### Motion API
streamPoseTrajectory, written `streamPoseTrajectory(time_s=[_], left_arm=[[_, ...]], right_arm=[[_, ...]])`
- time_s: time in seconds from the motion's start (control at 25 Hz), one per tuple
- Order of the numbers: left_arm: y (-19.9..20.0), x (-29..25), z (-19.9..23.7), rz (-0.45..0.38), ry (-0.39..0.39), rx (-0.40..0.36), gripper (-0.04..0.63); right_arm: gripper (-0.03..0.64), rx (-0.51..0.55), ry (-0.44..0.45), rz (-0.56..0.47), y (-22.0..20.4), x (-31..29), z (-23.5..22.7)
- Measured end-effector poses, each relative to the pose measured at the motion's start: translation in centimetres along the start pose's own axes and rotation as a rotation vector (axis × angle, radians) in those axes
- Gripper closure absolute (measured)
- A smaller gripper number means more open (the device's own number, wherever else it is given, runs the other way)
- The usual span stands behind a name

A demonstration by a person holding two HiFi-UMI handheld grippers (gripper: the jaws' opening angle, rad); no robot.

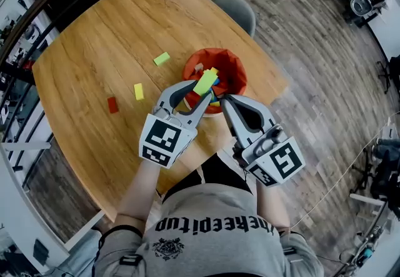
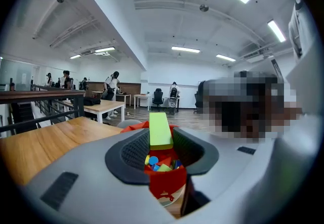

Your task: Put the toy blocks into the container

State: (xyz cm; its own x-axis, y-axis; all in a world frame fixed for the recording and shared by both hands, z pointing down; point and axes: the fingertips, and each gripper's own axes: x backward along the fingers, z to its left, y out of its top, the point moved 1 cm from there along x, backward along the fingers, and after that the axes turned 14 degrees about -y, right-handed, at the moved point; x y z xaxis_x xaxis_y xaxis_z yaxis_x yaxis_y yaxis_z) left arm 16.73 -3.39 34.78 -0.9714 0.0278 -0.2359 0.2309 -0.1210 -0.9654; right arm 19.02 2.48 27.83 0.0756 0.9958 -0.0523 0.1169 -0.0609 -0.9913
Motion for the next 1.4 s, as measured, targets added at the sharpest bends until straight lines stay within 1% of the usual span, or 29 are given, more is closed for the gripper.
streamPoseTrajectory(time_s=[0.08,0.12,0.2,0.28,0.36,0.44,0.48,0.68,0.84,1.08,1.24,1.4], left_arm=[[-0.1,-0.1,0.0,0.006,-0.001,-0.009,0.44],[-0.1,-0.1,0.0,0.004,-0.002,-0.004,0.424],[-0.3,0.0,0.1,0.002,0.002,0.01,0.416],[-0.4,0.4,0.3,-0.003,0.015,0.016,0.417],[-0.3,0.9,0.6,-0.01,0.042,0.007,0.426],[-0.1,1.8,1.2,-0.017,0.088,-0.008,0.503],[-0.1,2.3,1.6,-0.021,0.112,-0.011,0.527],[-0.4,5.3,2.8,-0.051,0.197,0.021,0.575],[-0.9,8.2,3.7,-0.058,0.275,0.038,0.581],[-2.6,12.8,4.8,-0.064,0.407,0.08,0.581],[-4.3,16.1,5.1,-0.052,0.501,0.11,0.581],[-5.4,18.6,5.3,-0.048,0.566,0.138,0.581]], right_arm=[[0.604,-0.001,0.0,0.0,0.0,0.0,-0.1],[0.604,-0.001,0.002,0.0,0.0,0.0,-0.1],[0.603,-0.002,0.009,-0.001,0.0,0.0,0.0],[0.604,-0.001,0.02,0.002,0.0,-0.2,0.3],[0.604,-0.002,0.034,0.004,-0.1,-0.5,0.6],[0.604,-0.002,0.053,0.007,-0.1,-0.8,1.0],[0.604,-0.002,0.064,0.008,-0.1,-1.0,1.3],[0.604,0.0,0.139,0.019,-0.1,-2.3,3.3],[0.603,0.005,0.215,0.033,-0.2,-3.4,5.6],[0.603,0.008,0.328,0.051,-0.8,-5.0,9.0],[0.604,0.008,0.403,0.064,-1.3,-5.6,11.4],[0.604,0.007,0.464,0.078,-1.7,-6.1,13.3]])
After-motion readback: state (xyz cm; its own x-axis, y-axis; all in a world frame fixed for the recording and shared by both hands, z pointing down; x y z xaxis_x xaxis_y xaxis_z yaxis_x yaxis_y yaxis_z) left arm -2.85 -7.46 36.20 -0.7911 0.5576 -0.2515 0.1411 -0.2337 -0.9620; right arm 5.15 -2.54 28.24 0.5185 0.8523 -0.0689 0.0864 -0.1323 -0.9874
